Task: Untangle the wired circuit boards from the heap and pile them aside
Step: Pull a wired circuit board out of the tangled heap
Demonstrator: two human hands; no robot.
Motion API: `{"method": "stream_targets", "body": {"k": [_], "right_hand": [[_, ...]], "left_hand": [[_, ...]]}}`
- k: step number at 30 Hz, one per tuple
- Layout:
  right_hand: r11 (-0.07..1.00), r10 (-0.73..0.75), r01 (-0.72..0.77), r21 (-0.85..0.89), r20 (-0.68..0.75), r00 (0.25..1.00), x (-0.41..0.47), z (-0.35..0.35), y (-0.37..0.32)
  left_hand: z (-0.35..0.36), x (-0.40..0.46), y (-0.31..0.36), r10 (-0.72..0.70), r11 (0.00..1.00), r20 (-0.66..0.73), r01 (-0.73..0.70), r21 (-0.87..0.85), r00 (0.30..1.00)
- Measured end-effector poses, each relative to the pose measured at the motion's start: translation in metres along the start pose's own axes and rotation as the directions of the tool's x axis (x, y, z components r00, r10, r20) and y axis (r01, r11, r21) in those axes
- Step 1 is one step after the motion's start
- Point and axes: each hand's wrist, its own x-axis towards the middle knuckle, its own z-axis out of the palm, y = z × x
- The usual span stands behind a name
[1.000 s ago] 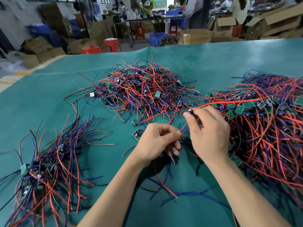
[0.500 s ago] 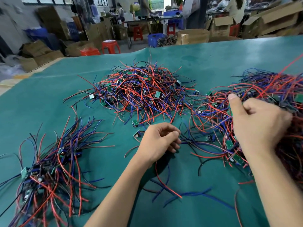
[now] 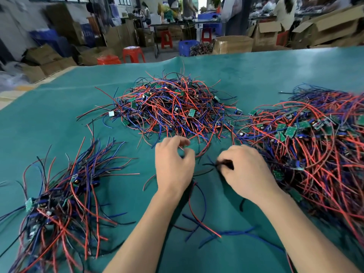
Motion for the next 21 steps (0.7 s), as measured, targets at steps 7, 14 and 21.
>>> {"method": "stream_targets", "body": {"k": [7,14,21], "right_hand": [[0.988,0.154,-0.155,-0.012,-0.035,0.987,0.002,-0.010,0.005],[0.990,0.119,-0.111,0.084,-0.088,0.989,0.044,-0.012,-0.015],[0.945,0.325,-0.327,0.007,0.090,0.941,0.119,0.004,0.006]], "left_hand": [[0.008,-0.005,-0.003,0.065,0.951,0.263,-0.140,0.277,0.963],[0.008,-0.004,-0.003,0.077,0.927,0.253,-0.163,0.339,0.964],[0.009,-0.005,-0.003,0.090,0.910,0.273,-0.190,0.368,0.958]]}}
